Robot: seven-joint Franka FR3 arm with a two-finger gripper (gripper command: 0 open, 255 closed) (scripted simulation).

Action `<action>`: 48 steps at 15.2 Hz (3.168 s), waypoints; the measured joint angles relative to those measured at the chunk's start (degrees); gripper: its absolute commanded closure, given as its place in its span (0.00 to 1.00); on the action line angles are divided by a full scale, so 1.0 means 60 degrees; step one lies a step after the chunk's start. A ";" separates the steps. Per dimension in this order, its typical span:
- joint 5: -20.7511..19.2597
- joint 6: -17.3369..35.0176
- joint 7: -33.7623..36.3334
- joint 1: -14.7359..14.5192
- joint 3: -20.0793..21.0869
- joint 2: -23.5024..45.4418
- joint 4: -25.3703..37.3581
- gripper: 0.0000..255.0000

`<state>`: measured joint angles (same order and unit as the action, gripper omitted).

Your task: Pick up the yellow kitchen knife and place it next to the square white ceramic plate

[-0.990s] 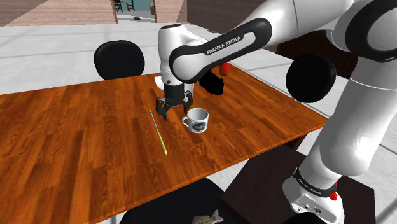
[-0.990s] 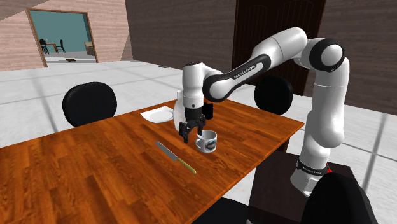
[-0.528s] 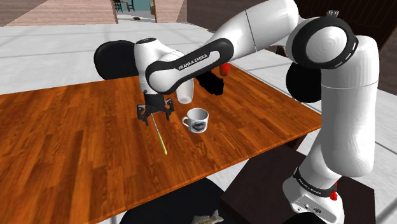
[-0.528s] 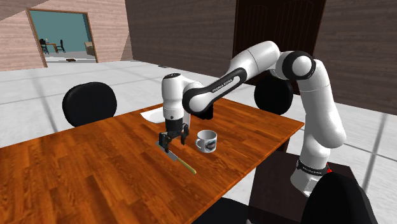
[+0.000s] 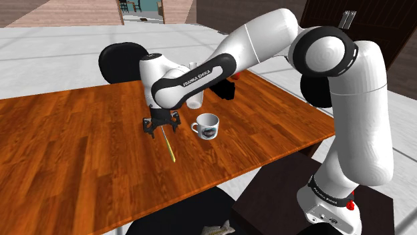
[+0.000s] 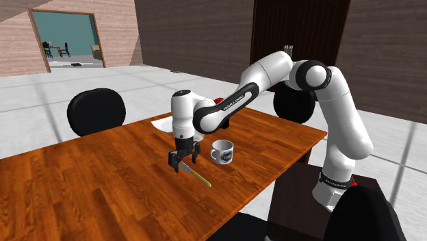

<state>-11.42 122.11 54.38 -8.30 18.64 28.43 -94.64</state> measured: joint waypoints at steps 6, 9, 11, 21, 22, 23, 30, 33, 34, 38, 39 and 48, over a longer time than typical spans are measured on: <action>-0.0026 0.0170 0.0027 0.0000 -0.0013 0.0034 -0.0134 0.00; -0.0026 0.0172 0.0028 0.0000 -0.0013 0.0034 -0.0136 1.00; -0.0026 0.0172 0.0028 0.0000 -0.0013 0.0034 -0.0136 1.00; 0.0023 -0.0035 0.0003 0.0007 0.0017 -0.0082 -0.0040 1.00; 0.0048 -0.0134 -0.0019 0.0017 0.0029 -0.0138 0.0008 1.00; 0.0074 -0.0227 -0.0048 0.0035 0.0039 -0.0200 0.0044 1.00; 0.0230 -0.0932 -0.0149 0.0072 0.0118 -0.0569 0.0401 1.00; 0.0282 -0.1300 -0.0196 0.0074 0.0142 -0.0667 0.0679 1.00; 0.0292 -0.1401 -0.0203 0.0069 0.0148 -0.0684 0.0764 1.00; 0.0351 -0.1833 -0.0221 0.0050 0.0184 -0.0812 0.1074 1.00; 0.0360 -0.1968 -0.0238 0.0046 0.0188 -0.0817 0.1206 1.00; 0.0765 -0.1866 -0.1515 0.1060 -0.0073 -0.1728 0.0289 1.00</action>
<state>-6.83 110.92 45.29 -1.94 18.20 18.07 -92.91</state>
